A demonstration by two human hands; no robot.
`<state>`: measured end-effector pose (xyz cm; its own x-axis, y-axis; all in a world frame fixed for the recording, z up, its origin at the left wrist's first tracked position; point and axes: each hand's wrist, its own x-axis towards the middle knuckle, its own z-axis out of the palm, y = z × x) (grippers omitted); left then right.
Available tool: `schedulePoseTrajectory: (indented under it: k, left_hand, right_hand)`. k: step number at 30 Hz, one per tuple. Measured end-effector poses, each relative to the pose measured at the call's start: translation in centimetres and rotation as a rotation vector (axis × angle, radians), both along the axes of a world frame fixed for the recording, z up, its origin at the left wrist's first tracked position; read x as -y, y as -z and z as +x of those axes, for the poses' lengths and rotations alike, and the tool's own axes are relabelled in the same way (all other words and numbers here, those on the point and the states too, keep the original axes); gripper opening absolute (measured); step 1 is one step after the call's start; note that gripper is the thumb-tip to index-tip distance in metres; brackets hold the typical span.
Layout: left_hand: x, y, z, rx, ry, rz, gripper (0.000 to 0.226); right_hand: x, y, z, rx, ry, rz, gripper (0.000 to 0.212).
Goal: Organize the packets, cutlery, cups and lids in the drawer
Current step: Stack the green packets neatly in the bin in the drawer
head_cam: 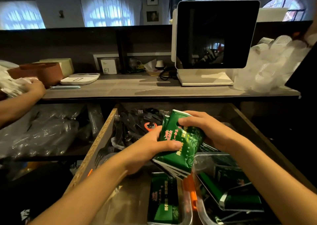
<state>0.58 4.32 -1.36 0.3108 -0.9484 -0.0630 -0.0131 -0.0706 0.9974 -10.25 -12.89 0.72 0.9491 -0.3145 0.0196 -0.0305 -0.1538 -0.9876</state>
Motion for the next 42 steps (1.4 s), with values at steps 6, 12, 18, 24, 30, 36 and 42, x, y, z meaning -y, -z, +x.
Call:
schedulePoseTrajectory:
  k: [6,12,18,24,30,36,42]
  left_hand:
    - [0.8,0.7,0.1,-0.304,-0.262,-0.094,0.043]
    - [1.0,2.0,-1.1,-0.205,-0.175,-0.019,0.035]
    - [1.1,2.4,-1.3,-0.081,-0.253,-0.006,0.046]
    - [1.5,2.2,-1.2,-0.084,-0.294,-0.053,0.062]
    - [2.0,1.1,-2.8,-0.167,-0.300,-0.100,0.068]
    - [0.3,-2.0,-3.0,-0.052,-0.308,-0.154,0.062]
    - [-5.6,-3.6,-1.7,0.083,-0.282,-0.125,0.080]
  right_hand:
    - [-2.6,1.2,1.4,0.192,0.272,0.422,0.041]
    - [-4.0,2.7,2.3,0.125,0.354,0.390,0.052]
    - [-3.6,3.6,2.7,0.108,0.276,0.335,0.108]
    - [-3.4,3.3,2.7,0.253,0.433,0.296,0.071]
    - [-4.2,2.7,1.9,0.453,0.522,0.294,0.063]
    - [-6.4,1.3,1.2,0.682,0.365,0.193,0.041]
    - [-9.1,1.5,0.7,0.668,0.119,-0.097,0.056]
